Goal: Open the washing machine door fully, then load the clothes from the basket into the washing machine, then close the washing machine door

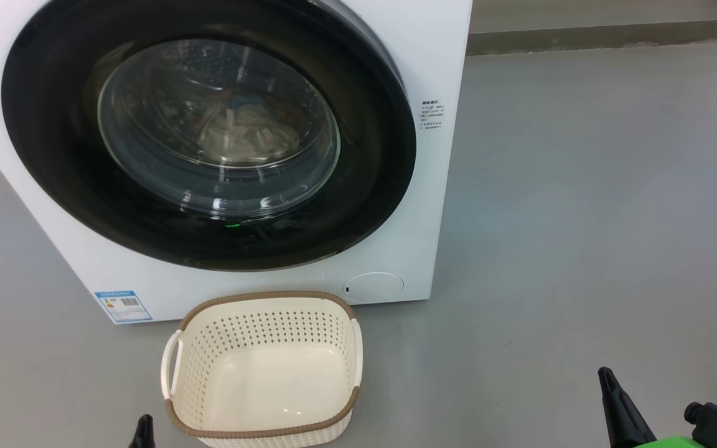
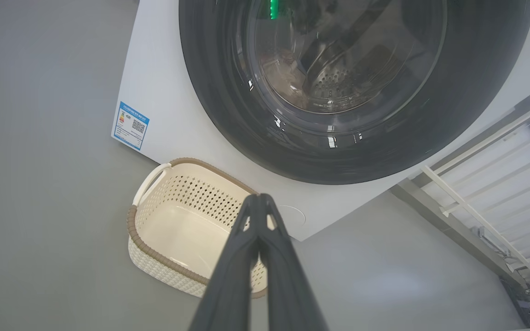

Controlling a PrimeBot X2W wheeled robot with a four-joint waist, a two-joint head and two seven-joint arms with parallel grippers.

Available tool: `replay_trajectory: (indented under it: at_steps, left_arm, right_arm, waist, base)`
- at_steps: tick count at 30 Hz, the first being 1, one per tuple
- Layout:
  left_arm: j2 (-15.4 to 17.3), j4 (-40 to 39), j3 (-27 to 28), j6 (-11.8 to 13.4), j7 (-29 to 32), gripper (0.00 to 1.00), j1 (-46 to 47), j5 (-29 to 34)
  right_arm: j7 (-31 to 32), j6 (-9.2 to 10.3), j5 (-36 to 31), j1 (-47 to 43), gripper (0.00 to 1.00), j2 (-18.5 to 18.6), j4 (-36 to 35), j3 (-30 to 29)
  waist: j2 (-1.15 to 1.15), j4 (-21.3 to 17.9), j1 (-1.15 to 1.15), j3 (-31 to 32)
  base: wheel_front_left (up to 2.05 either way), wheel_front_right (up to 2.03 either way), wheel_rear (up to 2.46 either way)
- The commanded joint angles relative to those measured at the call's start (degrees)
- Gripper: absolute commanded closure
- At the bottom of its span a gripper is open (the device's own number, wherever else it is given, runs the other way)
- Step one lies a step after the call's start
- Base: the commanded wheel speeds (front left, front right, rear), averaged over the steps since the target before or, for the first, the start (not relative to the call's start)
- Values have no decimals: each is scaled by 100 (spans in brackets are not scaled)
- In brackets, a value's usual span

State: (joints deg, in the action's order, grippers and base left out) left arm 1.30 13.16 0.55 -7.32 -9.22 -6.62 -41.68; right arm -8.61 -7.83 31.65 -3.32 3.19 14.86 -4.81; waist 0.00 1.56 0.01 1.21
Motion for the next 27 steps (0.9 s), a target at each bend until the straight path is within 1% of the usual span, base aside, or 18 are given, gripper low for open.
replay_trajectory:
  at_steps: [1, 27]
  left_arm:
    - [114, -99, 91, -5, 34, 100, 248, -137]
    - [156, -46, 200, -8, 456, 100, 549, -1622]
  right_arm:
    - [22, 10, 163, 240, 100, 15, -130, -15]
    - [463, 17, 1902, 450, 100, 1, -117, -63]
  waist:
    - [0, -2, -1, -2]
    - [0, -47, -1, -42]
  base:
    - [0, 0, 0]
    - [0, 0, 0]
